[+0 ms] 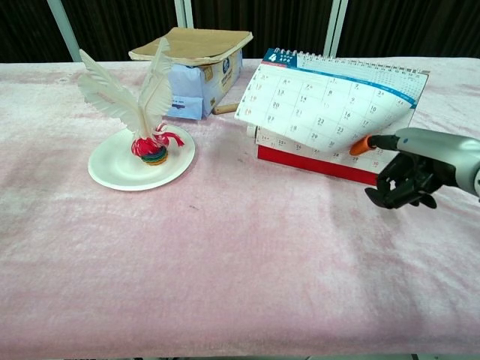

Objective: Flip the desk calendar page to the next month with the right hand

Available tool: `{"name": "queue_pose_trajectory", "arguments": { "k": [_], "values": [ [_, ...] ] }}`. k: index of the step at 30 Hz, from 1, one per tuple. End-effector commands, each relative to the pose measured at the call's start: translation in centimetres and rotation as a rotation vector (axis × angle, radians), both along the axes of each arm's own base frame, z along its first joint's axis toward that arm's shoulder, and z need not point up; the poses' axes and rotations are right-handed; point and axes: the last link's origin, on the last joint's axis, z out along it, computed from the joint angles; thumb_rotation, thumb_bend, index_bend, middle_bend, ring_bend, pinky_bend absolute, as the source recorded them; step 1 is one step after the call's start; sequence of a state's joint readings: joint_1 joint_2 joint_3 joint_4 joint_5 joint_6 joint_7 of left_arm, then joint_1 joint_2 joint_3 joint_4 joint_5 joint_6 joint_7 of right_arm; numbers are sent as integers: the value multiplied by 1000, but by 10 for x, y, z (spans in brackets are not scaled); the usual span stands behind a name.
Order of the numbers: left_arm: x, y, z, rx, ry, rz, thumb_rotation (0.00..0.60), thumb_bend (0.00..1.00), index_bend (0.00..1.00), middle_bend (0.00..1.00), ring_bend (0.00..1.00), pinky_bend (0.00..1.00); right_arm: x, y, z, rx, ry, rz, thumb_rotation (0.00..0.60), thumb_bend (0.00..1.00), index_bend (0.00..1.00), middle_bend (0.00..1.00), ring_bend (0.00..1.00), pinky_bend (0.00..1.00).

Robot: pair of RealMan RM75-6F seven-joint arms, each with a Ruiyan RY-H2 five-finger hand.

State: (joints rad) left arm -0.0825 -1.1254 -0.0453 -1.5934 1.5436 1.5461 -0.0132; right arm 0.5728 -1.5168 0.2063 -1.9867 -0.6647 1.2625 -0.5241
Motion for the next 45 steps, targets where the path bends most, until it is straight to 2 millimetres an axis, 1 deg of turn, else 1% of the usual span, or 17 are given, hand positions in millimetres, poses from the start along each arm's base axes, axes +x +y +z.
{"name": "queue_pose_trajectory", "arguments": {
  "k": [1,7,12,14,16,19,20,21,23,26,28,32,34,38,42,43,45],
  "values": [
    [0,0,0,-1,-2,1,600,0,0,0,0,0,19,-7,7,-30,-2,44,600,456,1,711,751,788],
    [0,0,0,-3,-8,3,600,0,0,0,0,0,38,-13,22,-77,-3,93,600,456,57,670,713,754],
    [1,0,-1,-2,-12,2,600,0,0,0,0,0,51,-17,41,-148,-14,147,600,456,128,579,634,678],
    [1,-1,-1,-2,-14,2,600,0,0,0,0,0,57,-19,50,-189,-18,182,600,456,144,554,611,669],
    [1,0,-1,-3,-13,2,600,0,0,0,0,0,61,-20,58,-226,-23,210,600,456,152,516,576,626],
    [1,-1,-2,-3,-13,1,600,0,0,0,0,0,67,-23,68,-278,-31,243,600,451,147,377,438,483],
    [1,-1,-2,-3,-14,1,600,0,0,0,0,0,68,-25,71,-287,-30,248,600,432,131,299,360,412],
    [1,-1,-2,-3,-15,1,600,0,0,0,0,0,68,-26,73,-292,-25,253,600,396,101,224,280,345],
    [1,0,-2,-2,-15,1,600,0,0,0,0,0,69,-30,76,-296,-10,260,600,309,45,133,167,263],
    [1,0,-1,1,-17,1,600,0,0,0,0,0,69,-40,82,-315,49,280,600,182,5,60,53,207],
    [1,0,-1,3,-19,1,600,0,0,0,0,0,69,-47,85,-325,93,287,600,126,0,25,18,185],
    [1,0,-1,-1,-18,3,600,0,0,0,0,0,65,-59,88,-329,176,289,600,21,0,0,0,127],
    [1,0,-2,-4,-17,4,600,0,0,0,0,0,61,-66,88,-306,243,279,600,1,0,0,0,110],
    [1,0,-2,-7,-15,5,600,0,0,0,0,0,49,-72,84,-250,344,249,600,0,0,0,0,104],
    [0,-1,-3,-12,-14,10,600,0,0,0,0,0,38,-70,79,-179,383,211,600,0,0,0,0,105],
    [0,-1,-3,-15,-13,12,600,0,0,0,0,0,35,-68,78,-162,388,203,600,0,0,2,6,105],
    [0,-1,-3,-20,-12,15,600,0,0,0,0,0,27,-64,77,-110,405,180,600,0,0,51,62,104]
  ]
}}
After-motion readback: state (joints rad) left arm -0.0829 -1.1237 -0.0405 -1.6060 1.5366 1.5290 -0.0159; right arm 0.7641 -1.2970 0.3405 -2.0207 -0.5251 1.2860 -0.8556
